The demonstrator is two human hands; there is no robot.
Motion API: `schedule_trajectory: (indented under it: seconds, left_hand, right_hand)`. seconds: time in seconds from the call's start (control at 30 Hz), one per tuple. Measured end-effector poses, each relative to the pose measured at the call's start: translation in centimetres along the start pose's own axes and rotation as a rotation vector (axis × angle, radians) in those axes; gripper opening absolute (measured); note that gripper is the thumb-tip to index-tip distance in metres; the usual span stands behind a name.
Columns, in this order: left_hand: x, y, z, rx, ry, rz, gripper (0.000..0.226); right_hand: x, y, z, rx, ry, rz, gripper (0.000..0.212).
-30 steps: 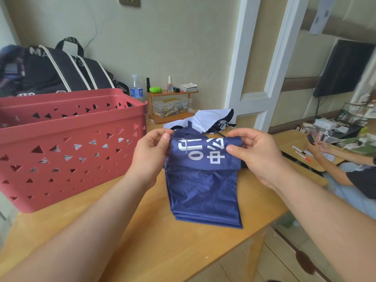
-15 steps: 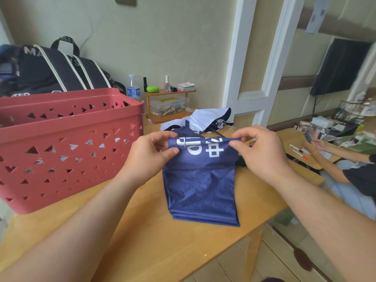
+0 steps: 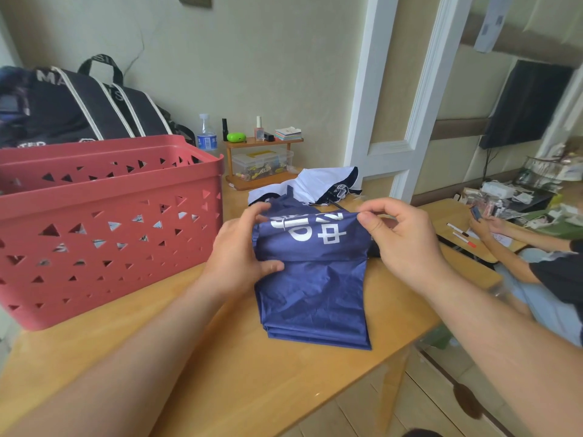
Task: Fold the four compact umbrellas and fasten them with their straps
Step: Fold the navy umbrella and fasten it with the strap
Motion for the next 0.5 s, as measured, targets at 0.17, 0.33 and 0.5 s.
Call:
schedule_trajectory:
  seconds: [0.17, 0.33, 0.5]
  left_hand:
    - [2.7, 0.4, -2.0, -0.085, -0.191, 0.007, 0.091]
    - [3.6, 0.2, -2.7, -0.137, -0.147, -0.025, 0.057]
    - [3.9, 0.4, -2.1, -0.162, -0.123, -0.139, 0.047]
  right_hand:
    - [0.4, 0.1, -0.7, 0.064, 0.027, 0.023, 0.020]
    - [-0.1, 0.7, -0.3, 0.105, 0.049, 0.023, 0.008]
    - [-0.8, 2.9, 0.4, 0.168, 0.103, 0.060, 0.018]
Point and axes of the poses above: each hand's wrist, its own y-axis away from the middle knuckle, its own z-axis out of the back of the hand, x = y × z, the point moved 2 cm from there along -y, towards the middle knuckle, and after that the axes turned 8 degrees about -x, right-handed, at the moved point
